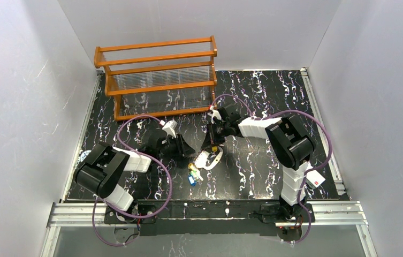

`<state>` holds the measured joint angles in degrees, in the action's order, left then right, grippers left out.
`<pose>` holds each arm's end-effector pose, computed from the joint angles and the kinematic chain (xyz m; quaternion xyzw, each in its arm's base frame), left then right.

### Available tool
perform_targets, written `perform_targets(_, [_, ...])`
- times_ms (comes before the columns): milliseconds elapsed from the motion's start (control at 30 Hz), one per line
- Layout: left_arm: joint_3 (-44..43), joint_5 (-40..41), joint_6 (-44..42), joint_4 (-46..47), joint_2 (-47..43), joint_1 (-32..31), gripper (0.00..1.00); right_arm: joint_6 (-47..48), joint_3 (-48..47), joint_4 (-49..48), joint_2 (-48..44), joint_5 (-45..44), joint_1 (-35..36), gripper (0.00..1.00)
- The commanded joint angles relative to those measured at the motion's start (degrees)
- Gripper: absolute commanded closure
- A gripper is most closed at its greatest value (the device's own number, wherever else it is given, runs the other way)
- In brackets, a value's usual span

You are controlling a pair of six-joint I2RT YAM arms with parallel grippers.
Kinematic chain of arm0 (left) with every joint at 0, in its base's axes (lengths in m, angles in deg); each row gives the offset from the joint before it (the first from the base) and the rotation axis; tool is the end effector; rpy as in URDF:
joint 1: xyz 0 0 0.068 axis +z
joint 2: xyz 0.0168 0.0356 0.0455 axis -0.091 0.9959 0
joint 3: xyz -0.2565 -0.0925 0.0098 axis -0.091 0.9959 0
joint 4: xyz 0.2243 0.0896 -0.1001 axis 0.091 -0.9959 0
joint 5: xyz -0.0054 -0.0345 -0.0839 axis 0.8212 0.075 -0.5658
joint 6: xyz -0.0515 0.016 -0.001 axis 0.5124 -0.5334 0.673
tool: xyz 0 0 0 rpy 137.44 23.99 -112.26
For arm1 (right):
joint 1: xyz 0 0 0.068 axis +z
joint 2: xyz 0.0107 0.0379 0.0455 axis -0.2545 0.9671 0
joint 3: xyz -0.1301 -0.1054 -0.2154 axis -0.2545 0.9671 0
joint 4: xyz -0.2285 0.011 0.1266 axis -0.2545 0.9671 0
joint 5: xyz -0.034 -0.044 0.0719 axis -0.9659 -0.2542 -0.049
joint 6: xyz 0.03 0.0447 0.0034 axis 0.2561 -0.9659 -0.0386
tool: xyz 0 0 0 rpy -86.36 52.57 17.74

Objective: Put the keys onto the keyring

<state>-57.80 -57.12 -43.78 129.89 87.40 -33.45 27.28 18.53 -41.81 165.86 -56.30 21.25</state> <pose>0.2293 -0.1380 0.1322 0.0217 0.8304 -0.4291 0.3546 0.3051 0.2446 0.1370 -0.1549 0.8953 0.3916 0.1451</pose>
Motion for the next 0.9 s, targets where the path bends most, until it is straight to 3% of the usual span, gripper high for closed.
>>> perform_targets(0, [1.14,0.25,-1.80,-2.03,-5.45,0.19,0.66,4.13,-1.61,0.81,-1.51,1.83,-0.20,0.99])
perform_targets(467, [-6.66,2.71,-16.38,-19.67,-27.96,0.19,0.63,18.01,-1.21,0.49,-21.35,-1.42,-0.21,0.99])
perform_targets(667, [-7.33,-3.22,-22.93,-15.99,-31.66,0.19,0.62,24.92,2.59,-7.42,-28.40,4.19,-0.21,0.99])
perform_targets(867, [-5.98,-8.90,-28.63,-9.23,-33.34,0.15,0.64,29.82,4.40,-9.85,-28.79,13.20,-0.21,0.99])
